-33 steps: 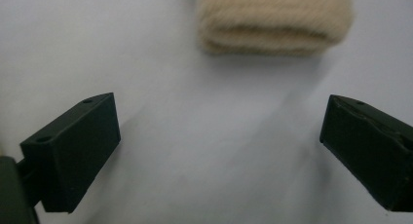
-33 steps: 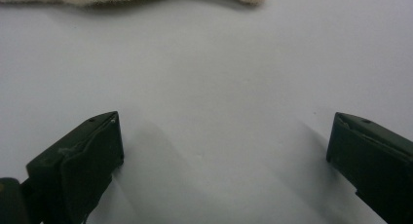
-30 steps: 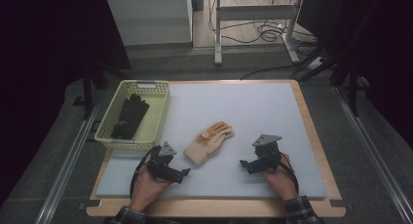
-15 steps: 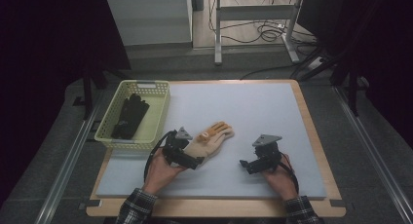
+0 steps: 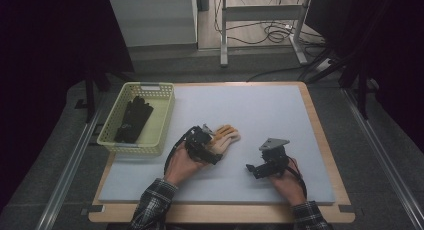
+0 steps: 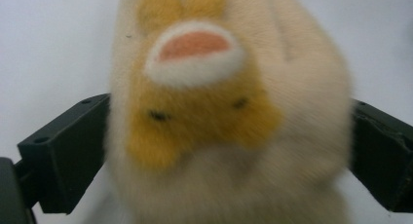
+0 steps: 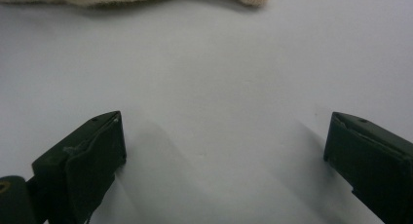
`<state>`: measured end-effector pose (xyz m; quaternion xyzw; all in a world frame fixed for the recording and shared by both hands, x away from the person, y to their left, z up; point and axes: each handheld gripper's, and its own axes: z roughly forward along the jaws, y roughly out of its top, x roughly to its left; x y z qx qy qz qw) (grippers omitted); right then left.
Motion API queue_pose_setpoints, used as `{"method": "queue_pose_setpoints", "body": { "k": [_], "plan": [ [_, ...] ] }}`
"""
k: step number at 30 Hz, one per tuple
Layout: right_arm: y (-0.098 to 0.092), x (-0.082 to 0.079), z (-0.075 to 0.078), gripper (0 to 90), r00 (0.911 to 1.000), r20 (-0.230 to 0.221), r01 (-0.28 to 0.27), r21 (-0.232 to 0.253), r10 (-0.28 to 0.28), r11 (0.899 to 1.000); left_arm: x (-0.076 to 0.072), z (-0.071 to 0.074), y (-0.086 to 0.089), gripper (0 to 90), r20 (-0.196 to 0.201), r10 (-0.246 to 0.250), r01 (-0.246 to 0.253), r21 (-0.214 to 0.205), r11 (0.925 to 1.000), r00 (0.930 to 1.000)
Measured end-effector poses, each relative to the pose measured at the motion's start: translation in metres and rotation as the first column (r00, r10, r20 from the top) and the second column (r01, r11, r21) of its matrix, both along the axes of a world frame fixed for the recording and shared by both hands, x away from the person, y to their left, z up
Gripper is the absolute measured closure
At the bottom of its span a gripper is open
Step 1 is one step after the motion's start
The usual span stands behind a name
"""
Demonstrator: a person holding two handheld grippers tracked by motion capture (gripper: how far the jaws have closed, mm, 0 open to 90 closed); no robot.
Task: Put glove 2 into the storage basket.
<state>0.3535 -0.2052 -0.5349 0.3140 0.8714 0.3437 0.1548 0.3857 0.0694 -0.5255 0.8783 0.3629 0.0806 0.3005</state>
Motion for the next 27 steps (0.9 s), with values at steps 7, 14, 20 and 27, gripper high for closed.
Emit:
{"method": "queue_pose_setpoints", "body": {
  "k": [7, 14, 20, 27],
  "plan": [
    [0.0, 0.0, 0.0, 1.4, 1.0, 0.0, -0.001, 0.0, 0.001, 1.0, -0.004, -0.003, -0.006, 13.7, 0.02, -0.023, 0.023, 0.029, 0.9993, 0.9995],
    [0.0, 0.0, 0.0, 1.4, 1.0, 0.005, -0.003, -0.005, 0.003, 1.0, -0.012, 0.004, -0.007, 46.1, 0.014, -0.029, 0.029, 0.047, 0.9985, 0.9995],
    [0.0, 0.0, 0.0, 1.4, 1.0, 0.008, -0.005, -0.007, 0.005, 1.0, -0.017, 0.005, -0.009, 59.2, 0.027, -0.031, 0.03, 0.042, 0.9987, 0.9992],
    [0.0, 0.0, 0.0, 1.5, 1.0, 0.007, -0.004, -0.006, 0.004, 1.0, -0.012, 0.016, -0.003, 59.6, 0.02, 0.003, -0.004, 0.028, 0.9996, 0.9998]
  ]
}}
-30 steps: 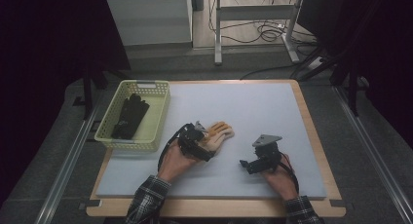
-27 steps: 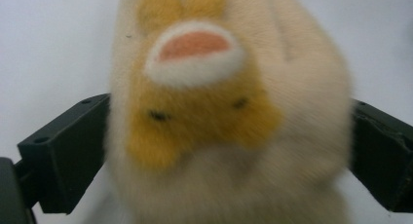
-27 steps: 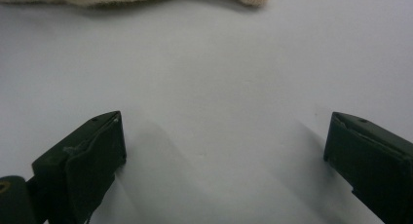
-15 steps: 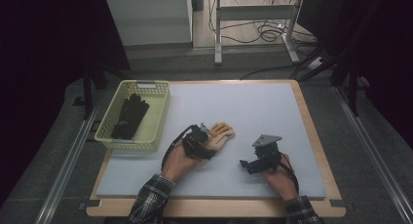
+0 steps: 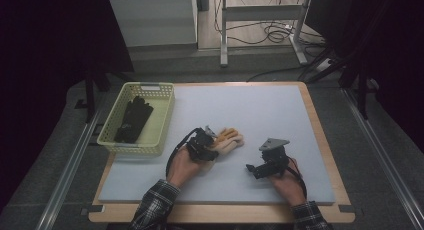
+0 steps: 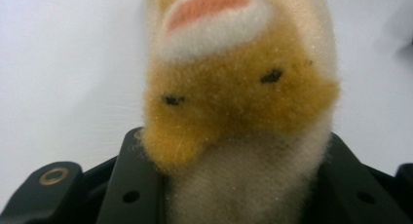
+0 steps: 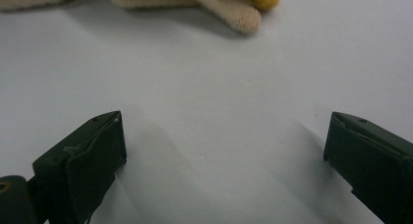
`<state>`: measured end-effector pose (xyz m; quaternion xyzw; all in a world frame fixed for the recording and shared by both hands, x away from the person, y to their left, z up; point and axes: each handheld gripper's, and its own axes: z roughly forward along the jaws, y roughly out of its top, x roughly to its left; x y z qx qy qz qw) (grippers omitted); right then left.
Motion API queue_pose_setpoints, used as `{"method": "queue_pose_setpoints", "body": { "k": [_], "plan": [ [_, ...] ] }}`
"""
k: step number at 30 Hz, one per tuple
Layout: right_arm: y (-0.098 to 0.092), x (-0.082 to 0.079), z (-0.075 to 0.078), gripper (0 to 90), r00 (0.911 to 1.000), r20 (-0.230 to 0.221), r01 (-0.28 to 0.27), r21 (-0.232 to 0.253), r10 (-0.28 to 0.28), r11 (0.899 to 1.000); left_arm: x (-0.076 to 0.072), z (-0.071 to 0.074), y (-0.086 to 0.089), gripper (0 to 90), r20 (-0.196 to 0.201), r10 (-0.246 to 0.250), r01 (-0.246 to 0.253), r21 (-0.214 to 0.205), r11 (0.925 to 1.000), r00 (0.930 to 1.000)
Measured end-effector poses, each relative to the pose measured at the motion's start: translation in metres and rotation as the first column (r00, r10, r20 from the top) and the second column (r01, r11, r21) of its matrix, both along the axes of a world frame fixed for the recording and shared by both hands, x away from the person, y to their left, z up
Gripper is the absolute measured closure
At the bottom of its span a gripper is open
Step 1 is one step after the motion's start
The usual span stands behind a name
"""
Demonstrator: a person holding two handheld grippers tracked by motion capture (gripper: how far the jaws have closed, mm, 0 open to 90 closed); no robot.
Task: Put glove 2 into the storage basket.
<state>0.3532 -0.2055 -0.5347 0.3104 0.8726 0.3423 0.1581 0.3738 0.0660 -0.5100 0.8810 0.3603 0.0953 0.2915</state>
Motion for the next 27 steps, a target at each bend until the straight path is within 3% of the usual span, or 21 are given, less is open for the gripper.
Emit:
{"method": "queue_pose_setpoints", "body": {
  "k": [10, 20, 27],
  "plan": [
    [0.0, 0.0, 0.0, 1.5, 1.0, 0.001, 0.0, 0.0, 0.0, 1.0, 0.009, 0.038, 0.025, 58.8, 0.02, 0.071, -0.07, -0.047, 0.9965, 0.9973],
    [0.0, 0.0, 0.0, 1.4, 1.0, 0.002, 0.001, 0.001, -0.001, 1.0, 0.019, 0.068, 0.047, 58.5, 0.036, 0.115, -0.114, -0.046, 0.9925, 0.9927],
    [0.0, 0.0, 0.0, 1.5, 1.0, 0.002, 0.001, 0.002, -0.001, 1.0, 0.025, 0.082, 0.063, 58.4, 0.042, 0.163, -0.161, -0.047, 0.9858, 0.9857]
  ]
}}
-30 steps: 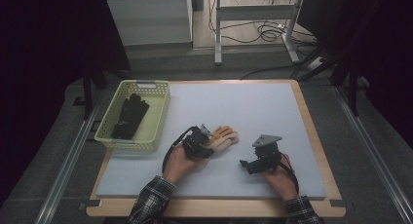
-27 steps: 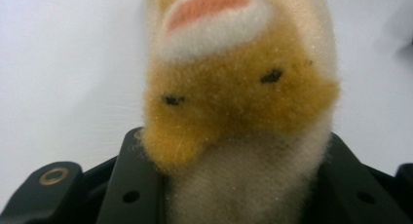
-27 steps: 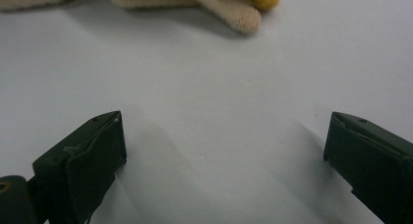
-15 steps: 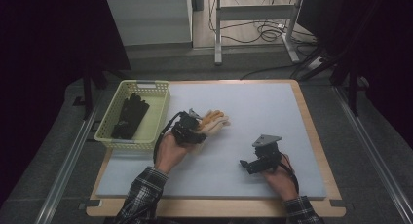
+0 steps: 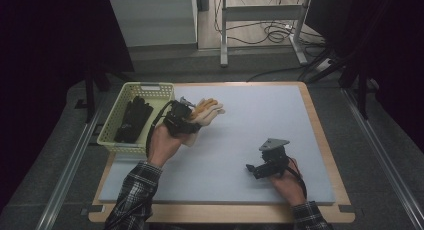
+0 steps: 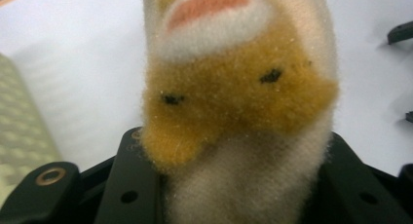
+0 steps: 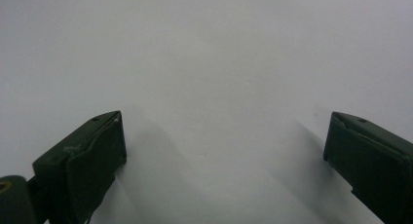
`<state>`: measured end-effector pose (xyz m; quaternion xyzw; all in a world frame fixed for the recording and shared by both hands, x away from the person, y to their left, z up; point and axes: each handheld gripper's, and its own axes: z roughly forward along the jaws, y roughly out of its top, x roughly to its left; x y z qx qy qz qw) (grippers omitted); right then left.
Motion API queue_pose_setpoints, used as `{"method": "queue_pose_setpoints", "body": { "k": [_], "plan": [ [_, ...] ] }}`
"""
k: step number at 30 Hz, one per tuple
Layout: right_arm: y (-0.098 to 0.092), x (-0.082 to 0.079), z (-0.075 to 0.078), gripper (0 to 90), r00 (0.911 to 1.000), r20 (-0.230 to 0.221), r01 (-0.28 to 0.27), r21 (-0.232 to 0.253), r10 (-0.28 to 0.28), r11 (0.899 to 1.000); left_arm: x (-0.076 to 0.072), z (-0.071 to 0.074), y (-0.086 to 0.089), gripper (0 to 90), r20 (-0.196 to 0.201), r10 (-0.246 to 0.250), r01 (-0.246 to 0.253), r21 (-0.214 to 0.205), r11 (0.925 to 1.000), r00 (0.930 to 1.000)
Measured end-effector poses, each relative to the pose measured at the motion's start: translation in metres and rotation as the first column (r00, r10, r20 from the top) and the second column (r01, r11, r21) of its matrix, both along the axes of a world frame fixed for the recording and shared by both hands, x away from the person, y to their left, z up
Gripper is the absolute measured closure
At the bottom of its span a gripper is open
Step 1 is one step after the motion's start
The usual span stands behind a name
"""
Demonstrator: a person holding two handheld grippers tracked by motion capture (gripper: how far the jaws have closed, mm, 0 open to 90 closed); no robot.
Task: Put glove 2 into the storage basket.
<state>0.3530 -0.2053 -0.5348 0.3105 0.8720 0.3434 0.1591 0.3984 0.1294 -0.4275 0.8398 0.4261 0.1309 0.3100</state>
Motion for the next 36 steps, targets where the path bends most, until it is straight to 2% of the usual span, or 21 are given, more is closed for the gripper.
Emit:
{"method": "queue_pose_setpoints", "body": {
  "k": [9, 17, 22, 31, 36],
  "plan": [
    [0.0, 0.0, 0.0, 1.4, 1.0, 0.001, -0.001, 0.0, 0.001, 1.0, 0.004, 0.012, 0.026, 58.1, 0.01, 0.064, -0.064, -0.011, 0.9979, 0.9979],
    [0.0, 0.0, 0.0, 1.4, 1.0, 0.002, -0.001, 0.0, 0.001, 1.0, 0.006, 0.022, 0.061, 57.6, 0.026, 0.158, -0.158, -0.009, 0.9874, 0.987],
    [0.0, 0.0, 0.0, 1.5, 1.0, 0.002, -0.001, -0.001, 0.001, 1.0, 0.007, 0.024, 0.089, 57.4, 0.028, 0.224, -0.224, -0.009, 0.9746, 0.9742],
    [0.0, 0.0, 0.0, 1.4, 1.0, 0.001, -0.001, 0.0, 0.001, 1.0, 0.016, 0.013, 0.13, 56.6, 0.013, 0.333, -0.332, -0.016, 0.943, 0.943],
    [0.0, 0.0, 0.0, 1.4, 1.0, 0.002, -0.001, 0.0, 0.001, 1.0, 0.022, 0.002, 0.14, 55.9, -0.006, 0.353, -0.353, -0.025, 0.9353, 0.9356]
  ]
}}
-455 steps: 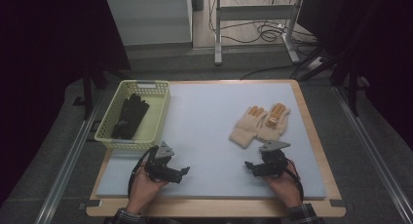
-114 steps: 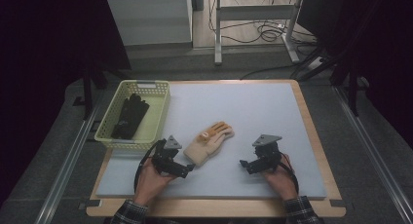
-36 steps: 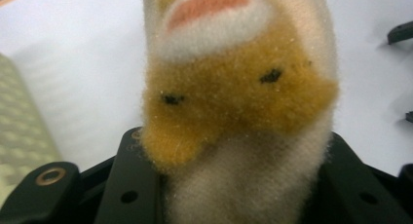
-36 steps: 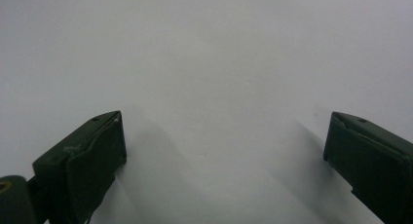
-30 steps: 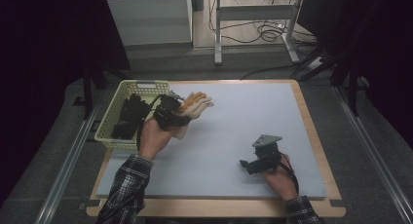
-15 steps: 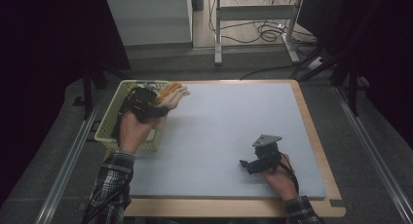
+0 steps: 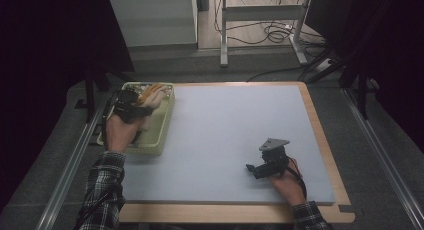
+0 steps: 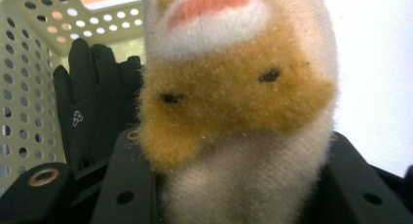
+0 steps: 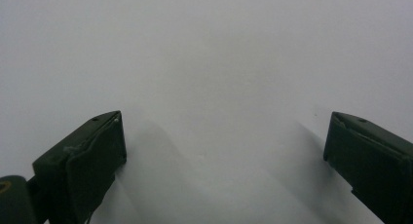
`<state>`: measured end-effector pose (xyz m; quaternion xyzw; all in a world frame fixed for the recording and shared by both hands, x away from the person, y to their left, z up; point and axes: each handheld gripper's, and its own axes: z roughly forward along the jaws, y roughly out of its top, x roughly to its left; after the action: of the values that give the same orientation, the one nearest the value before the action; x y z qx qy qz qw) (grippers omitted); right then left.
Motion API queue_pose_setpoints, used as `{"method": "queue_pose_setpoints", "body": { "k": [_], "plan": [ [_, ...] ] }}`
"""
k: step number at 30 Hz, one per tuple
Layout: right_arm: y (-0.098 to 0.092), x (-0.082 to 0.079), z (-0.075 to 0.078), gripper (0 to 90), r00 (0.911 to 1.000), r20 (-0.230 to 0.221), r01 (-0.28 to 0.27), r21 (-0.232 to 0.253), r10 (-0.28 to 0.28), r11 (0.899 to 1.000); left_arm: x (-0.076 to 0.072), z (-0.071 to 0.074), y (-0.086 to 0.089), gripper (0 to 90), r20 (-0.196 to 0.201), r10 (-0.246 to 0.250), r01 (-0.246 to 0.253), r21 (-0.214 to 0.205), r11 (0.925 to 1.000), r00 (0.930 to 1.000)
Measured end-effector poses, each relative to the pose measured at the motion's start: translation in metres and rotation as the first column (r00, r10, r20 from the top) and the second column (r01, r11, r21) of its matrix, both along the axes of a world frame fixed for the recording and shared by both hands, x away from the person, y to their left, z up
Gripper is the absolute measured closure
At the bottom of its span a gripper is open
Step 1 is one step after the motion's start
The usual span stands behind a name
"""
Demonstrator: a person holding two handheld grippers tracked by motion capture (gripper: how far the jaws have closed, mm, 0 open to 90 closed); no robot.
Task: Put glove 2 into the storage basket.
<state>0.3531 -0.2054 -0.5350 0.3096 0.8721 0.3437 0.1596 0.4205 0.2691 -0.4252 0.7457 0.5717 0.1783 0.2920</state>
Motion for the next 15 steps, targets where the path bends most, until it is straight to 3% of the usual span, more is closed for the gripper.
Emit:
{"method": "queue_pose_setpoints", "body": {
  "k": [6, 15],
  "plan": [
    [0.0, 0.0, 0.0, 1.5, 1.0, 0.0, 0.0, 0.0, 0.0, 1.0, 0.01, -0.014, 0.003, 55.6, -0.019, 0.011, -0.011, -0.004, 0.9999, 0.9998],
    [0.0, 0.0, 0.0, 1.5, 1.0, 0.0, 0.0, 0.001, 0.0, 1.0, 0.031, -0.037, 0.002, 55.5, -0.081, 0.04, -0.035, 0.059, 0.9976, 0.9959]
  ]
}}
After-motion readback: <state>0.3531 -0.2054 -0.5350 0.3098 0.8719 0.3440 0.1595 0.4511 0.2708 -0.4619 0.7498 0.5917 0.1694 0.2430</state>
